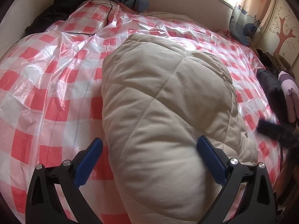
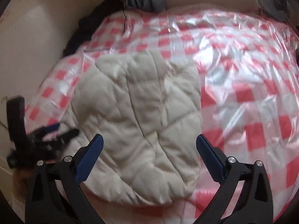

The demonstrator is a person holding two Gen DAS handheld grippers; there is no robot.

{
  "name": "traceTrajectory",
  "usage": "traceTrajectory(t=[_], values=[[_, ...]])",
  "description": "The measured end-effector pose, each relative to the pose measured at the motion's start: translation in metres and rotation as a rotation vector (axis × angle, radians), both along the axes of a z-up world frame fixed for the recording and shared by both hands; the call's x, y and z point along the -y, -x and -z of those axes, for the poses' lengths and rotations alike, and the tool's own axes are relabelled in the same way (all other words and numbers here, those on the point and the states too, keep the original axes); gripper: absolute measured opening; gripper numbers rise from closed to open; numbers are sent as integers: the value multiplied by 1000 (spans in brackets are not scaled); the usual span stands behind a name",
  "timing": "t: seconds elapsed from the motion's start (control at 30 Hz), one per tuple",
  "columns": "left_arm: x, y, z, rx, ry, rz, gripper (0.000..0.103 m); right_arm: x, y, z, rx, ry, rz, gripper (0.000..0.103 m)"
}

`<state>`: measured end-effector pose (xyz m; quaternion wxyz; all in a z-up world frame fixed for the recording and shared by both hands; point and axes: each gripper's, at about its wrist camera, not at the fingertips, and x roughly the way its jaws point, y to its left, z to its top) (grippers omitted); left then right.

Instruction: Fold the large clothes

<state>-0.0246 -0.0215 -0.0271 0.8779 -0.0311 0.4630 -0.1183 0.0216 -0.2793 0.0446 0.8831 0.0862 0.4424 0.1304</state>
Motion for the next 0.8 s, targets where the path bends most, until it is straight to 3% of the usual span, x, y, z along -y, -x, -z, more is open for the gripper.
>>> traceTrajectory(t=[0.1,0.17,0.23,0.3,0.33,0.43,0.57,0.67,0.8], values=[[6,3,-3,25,-45,7,97,-24,-44,-27,55,30,-20,96],[9,4,-6,42,-75,19,97,-30,-85,-17,37,23,6,96],[7,3,-7,45,-79,29,97,-31,-121,23,-59,23,69,96],[4,3,-11,60,-56,28,97,-35,-136,74,-217,-11,45,96],[3,4,-14,66,-57,19,97,-25,-134,82,-226,-74,64,96],[3,9,-21,96,-77,12,97,-10,-109,60,-186,-169,61,96],[0,20,-27,133,-106,7,97,8,-49,40,-92,-224,33,96],[0,27,-32,162,-115,2,97,22,-23,46,-97,-226,47,96],[2,30,-33,184,-120,5,97,26,-13,76,-123,-290,36,96]])
